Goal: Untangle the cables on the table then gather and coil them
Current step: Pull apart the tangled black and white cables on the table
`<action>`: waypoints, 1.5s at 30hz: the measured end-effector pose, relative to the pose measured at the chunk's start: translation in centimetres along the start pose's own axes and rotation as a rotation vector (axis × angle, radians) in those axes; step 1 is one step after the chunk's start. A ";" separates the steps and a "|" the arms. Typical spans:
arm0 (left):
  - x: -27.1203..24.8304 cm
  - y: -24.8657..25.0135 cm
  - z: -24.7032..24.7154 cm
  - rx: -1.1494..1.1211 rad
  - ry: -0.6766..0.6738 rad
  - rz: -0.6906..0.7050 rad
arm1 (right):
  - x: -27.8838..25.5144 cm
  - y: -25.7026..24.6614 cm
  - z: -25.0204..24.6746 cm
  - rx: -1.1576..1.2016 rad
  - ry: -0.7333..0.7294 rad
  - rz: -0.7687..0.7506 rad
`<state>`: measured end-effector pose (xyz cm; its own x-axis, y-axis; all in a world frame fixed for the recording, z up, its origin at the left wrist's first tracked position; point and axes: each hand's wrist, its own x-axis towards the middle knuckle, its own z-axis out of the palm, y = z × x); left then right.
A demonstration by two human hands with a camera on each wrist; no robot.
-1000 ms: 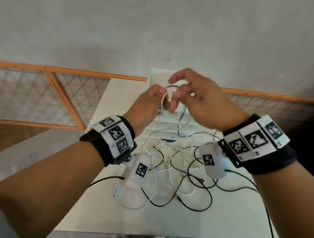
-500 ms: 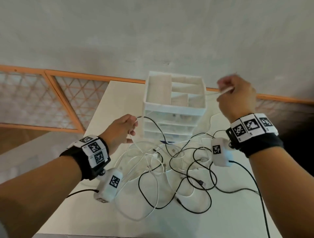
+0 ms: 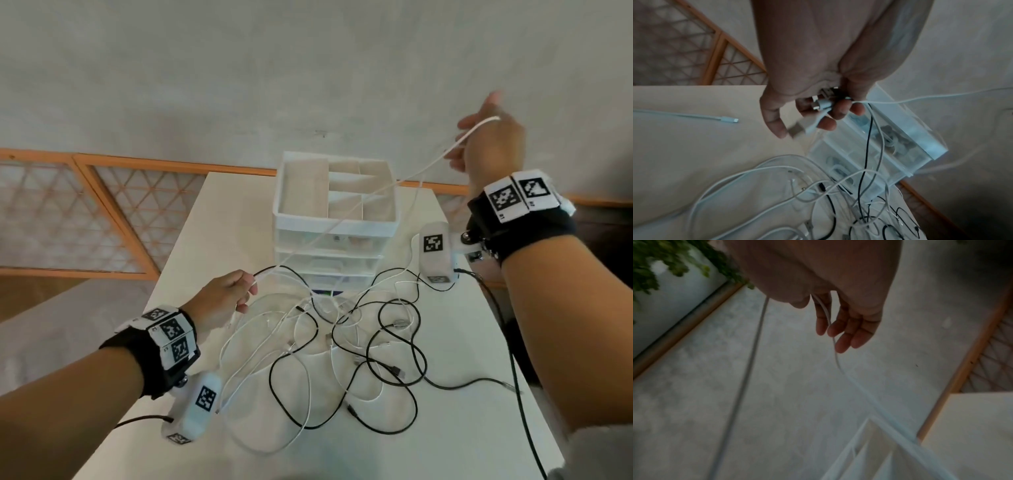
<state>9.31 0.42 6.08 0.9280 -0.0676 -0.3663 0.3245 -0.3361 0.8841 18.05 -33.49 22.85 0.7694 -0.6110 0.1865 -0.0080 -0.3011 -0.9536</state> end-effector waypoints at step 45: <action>4.2 0.2 9.3 0.351 -0.339 -0.162 | 2.1 0.8 0.1 -0.157 -0.046 -0.519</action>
<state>11.61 -8.67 2.02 0.7403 -0.2697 -0.6158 0.3244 -0.6590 0.6786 19.69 -34.91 22.44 0.7245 -0.3215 0.6097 0.2876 -0.6629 -0.6912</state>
